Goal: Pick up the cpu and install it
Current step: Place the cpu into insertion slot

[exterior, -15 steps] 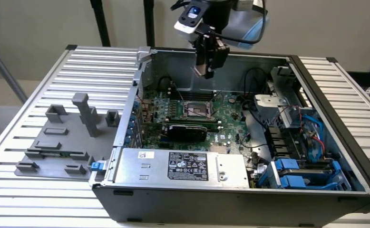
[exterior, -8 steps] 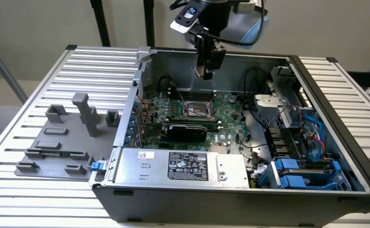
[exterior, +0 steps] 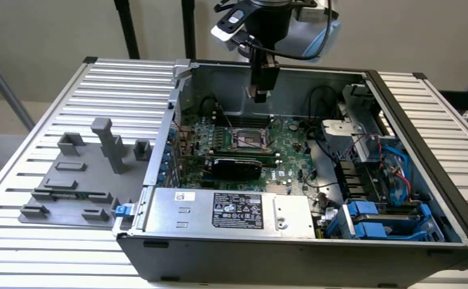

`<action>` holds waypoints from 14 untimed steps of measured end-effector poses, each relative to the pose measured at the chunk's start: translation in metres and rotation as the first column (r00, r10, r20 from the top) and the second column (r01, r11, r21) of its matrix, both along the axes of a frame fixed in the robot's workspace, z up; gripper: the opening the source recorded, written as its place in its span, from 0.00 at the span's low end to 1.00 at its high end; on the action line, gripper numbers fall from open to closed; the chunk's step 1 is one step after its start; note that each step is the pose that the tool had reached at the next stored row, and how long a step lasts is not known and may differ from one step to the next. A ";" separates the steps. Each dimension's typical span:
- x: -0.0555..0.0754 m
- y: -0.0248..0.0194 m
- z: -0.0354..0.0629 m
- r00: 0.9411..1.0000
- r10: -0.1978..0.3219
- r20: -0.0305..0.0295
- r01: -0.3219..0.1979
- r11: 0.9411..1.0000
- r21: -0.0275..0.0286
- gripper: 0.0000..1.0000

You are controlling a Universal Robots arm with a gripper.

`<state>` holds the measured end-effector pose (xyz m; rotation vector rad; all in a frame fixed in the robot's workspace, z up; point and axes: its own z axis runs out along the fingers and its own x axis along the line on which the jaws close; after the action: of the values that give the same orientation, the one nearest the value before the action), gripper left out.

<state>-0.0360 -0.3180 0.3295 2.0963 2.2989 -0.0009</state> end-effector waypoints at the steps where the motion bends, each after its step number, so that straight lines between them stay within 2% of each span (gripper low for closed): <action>1: 0.000 0.0000 -0.0005 1.000 -0.018 0.000 0.018 1.000 0.000 0.55; 4: 0.000 0.0000 -0.0018 0.997 -0.072 0.000 0.072 0.997 0.000 0.55; 8: 0.000 0.0000 -0.0043 0.990 -0.141 0.000 0.141 0.990 0.000 0.55; 14: 0.000 -0.0003 -0.0063 0.989 -0.150 0.000 0.150 0.989 0.000 0.55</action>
<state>-0.0361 -0.3183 0.3232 2.2630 2.1348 -0.0046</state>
